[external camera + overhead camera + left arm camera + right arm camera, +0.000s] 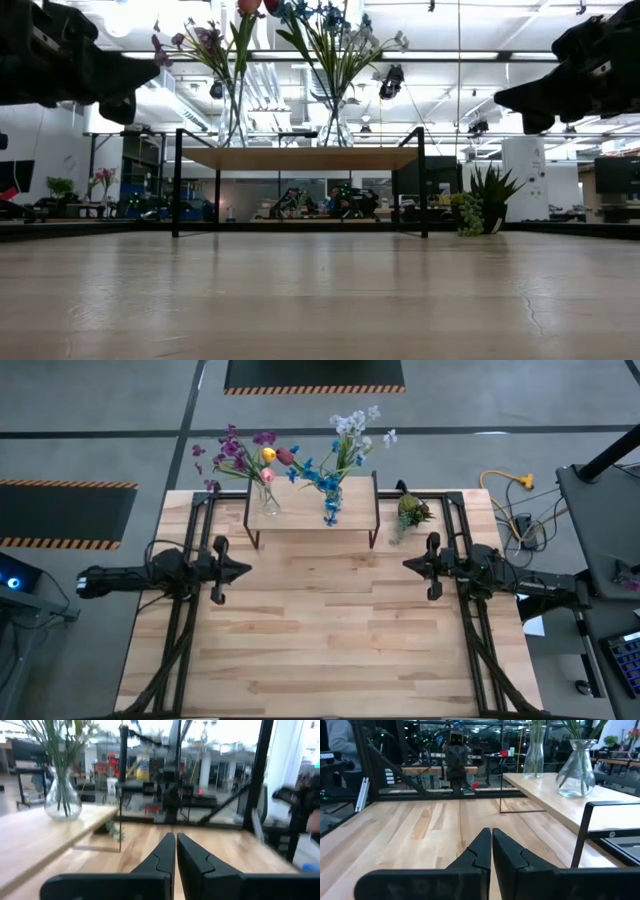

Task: Pick and place flowers into a vace then onto a shelf
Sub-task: Return to Home Position

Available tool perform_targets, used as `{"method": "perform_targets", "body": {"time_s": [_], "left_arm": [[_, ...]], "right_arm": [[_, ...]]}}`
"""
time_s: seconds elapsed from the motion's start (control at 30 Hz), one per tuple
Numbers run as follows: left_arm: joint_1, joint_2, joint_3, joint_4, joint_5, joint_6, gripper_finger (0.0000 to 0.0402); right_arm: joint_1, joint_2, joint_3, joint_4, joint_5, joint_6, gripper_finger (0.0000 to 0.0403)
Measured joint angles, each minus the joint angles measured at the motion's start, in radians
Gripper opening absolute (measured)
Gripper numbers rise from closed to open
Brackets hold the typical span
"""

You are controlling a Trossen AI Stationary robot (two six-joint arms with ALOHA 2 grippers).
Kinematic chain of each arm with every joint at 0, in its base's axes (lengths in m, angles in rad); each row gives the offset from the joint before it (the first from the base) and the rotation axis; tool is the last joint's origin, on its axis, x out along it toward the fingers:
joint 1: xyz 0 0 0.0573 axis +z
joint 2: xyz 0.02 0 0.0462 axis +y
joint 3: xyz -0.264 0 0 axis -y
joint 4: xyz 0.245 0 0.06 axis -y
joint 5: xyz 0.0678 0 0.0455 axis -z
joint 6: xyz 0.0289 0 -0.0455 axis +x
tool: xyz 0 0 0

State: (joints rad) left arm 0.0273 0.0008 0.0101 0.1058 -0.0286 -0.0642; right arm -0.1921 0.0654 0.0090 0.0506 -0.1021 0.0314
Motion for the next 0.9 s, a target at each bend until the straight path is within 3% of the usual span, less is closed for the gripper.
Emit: {"method": "perform_targets", "body": {"time_s": [0.67,0.9], "left_arm": [[0.001,0.014,0.0,-0.035,-0.032,0.08,0.0],[0.001,0.02,0.0,-0.035,-0.031,-0.001,0.0]], "right_arm": [[0.0,0.01,0.0,-0.022,-0.004,-0.015,0.0008],[0.0,0.03,0.0,-0.025,-0.003,-0.017,0.0008]]}}
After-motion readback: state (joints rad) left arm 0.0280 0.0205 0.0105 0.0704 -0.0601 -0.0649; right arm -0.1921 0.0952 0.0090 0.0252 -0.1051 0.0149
